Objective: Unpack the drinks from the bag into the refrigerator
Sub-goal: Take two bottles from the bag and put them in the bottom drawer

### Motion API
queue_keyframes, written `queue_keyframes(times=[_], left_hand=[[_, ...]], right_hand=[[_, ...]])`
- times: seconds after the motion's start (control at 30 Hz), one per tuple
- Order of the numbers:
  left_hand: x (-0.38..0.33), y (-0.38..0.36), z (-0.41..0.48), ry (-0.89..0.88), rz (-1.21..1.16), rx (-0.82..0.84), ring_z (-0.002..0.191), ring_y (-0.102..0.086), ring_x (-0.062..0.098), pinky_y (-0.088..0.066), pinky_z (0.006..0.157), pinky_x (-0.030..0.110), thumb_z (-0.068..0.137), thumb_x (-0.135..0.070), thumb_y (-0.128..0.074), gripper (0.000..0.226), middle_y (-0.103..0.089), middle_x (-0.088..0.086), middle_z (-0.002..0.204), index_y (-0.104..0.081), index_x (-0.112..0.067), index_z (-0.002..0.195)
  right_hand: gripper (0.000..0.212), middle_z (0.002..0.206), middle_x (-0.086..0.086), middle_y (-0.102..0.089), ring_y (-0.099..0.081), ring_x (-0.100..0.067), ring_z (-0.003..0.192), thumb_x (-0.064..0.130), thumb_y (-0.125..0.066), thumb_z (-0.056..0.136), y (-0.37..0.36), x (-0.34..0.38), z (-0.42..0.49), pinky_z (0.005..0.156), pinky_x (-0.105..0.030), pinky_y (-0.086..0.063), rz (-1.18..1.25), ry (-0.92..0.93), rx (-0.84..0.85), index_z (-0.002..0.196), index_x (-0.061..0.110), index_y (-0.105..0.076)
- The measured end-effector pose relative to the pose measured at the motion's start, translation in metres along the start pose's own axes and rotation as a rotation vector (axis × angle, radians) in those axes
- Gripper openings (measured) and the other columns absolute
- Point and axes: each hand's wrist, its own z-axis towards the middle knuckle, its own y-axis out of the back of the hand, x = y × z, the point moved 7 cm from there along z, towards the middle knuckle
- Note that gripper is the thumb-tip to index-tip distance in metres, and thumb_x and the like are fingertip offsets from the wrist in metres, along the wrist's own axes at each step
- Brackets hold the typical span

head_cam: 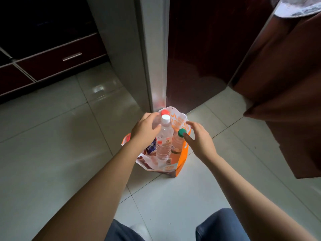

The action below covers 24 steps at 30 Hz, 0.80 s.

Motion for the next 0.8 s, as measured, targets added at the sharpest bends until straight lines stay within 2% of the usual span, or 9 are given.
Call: queue_keyframes(times=[0.13, 0.33, 0.43, 0.53, 0.6, 0.7, 0.8], left_hand=[[0.003, -0.02, 0.02, 0.016, -0.072, 0.086, 0.115, -0.049, 0.024, -0.046, 0.094, 0.039, 0.087, -0.024, -0.053, 0.047, -0.045, 0.001, 0.131, -0.041, -0.034, 0.132], [0.003, -0.047, 0.031, 0.008, -0.056, 0.178, 0.125, -0.041, 0.024, -0.039, 0.097, 0.031, 0.087, -0.027, -0.055, 0.054, -0.043, 0.006, 0.137, -0.036, -0.03, 0.137], [0.003, -0.048, 0.031, 0.002, -0.032, 0.164, 0.117, -0.048, 0.026, -0.045, 0.092, 0.037, 0.086, -0.028, -0.056, 0.051, -0.049, 0.005, 0.132, -0.036, -0.029, 0.133], [0.001, -0.046, 0.031, -0.003, -0.011, 0.157, 0.1, -0.055, 0.024, -0.041, 0.073, 0.029, 0.087, -0.023, -0.056, 0.043, -0.055, 0.005, 0.125, -0.038, -0.025, 0.126], [0.0, -0.045, 0.03, -0.009, -0.002, 0.155, 0.088, -0.056, 0.024, -0.041, 0.065, 0.03, 0.088, -0.022, -0.055, 0.036, -0.059, 0.007, 0.116, -0.038, -0.023, 0.12], [0.003, -0.049, 0.028, 0.038, -0.043, 0.173, 0.083, -0.061, 0.032, -0.051, 0.07, 0.044, 0.086, -0.021, -0.053, 0.031, -0.061, 0.014, 0.099, -0.036, -0.019, 0.112], [0.011, -0.058, 0.022, 0.118, -0.106, 0.209, 0.081, -0.061, 0.038, -0.052, 0.075, 0.049, 0.082, -0.022, -0.052, 0.031, -0.059, 0.017, 0.088, -0.035, -0.02, 0.108]], right_hand=[[0.044, 0.138, -0.006, -0.048, -0.048, -0.023, 0.121, 0.024, -0.054, 0.09, -0.016, -0.011, 0.019, 0.093, -0.033, -0.045, -0.055, -0.012, 0.066, 0.132, 0.015, -0.042], [0.042, 0.125, -0.006, -0.058, -0.05, -0.025, 0.113, 0.029, -0.051, 0.088, -0.043, -0.017, 0.035, 0.088, -0.036, -0.044, -0.283, 0.033, 0.186, 0.128, 0.018, -0.045], [0.039, 0.121, -0.007, -0.058, -0.048, -0.026, 0.111, 0.03, -0.048, 0.089, -0.052, -0.022, 0.038, 0.081, -0.037, -0.046, -0.323, 0.009, 0.204, 0.126, 0.017, -0.044], [0.037, 0.12, -0.008, -0.057, -0.046, -0.026, 0.109, 0.027, -0.05, 0.089, -0.055, -0.024, 0.041, 0.078, -0.036, -0.046, -0.328, -0.003, 0.197, 0.124, 0.016, -0.045], [0.036, 0.12, -0.008, -0.055, -0.044, -0.027, 0.109, 0.023, -0.053, 0.087, -0.058, -0.028, 0.042, 0.076, -0.035, -0.045, -0.317, -0.019, 0.197, 0.121, 0.015, -0.047], [0.03, 0.114, -0.009, -0.056, -0.041, -0.027, 0.109, 0.021, -0.055, 0.084, -0.061, -0.033, 0.042, 0.072, -0.035, -0.044, -0.264, -0.063, 0.206, 0.113, 0.015, -0.05], [0.029, 0.111, -0.01, -0.058, -0.041, -0.028, 0.11, 0.023, -0.049, 0.086, -0.068, -0.036, 0.037, 0.066, -0.033, -0.039, -0.235, -0.092, 0.252, 0.115, 0.016, -0.049]])
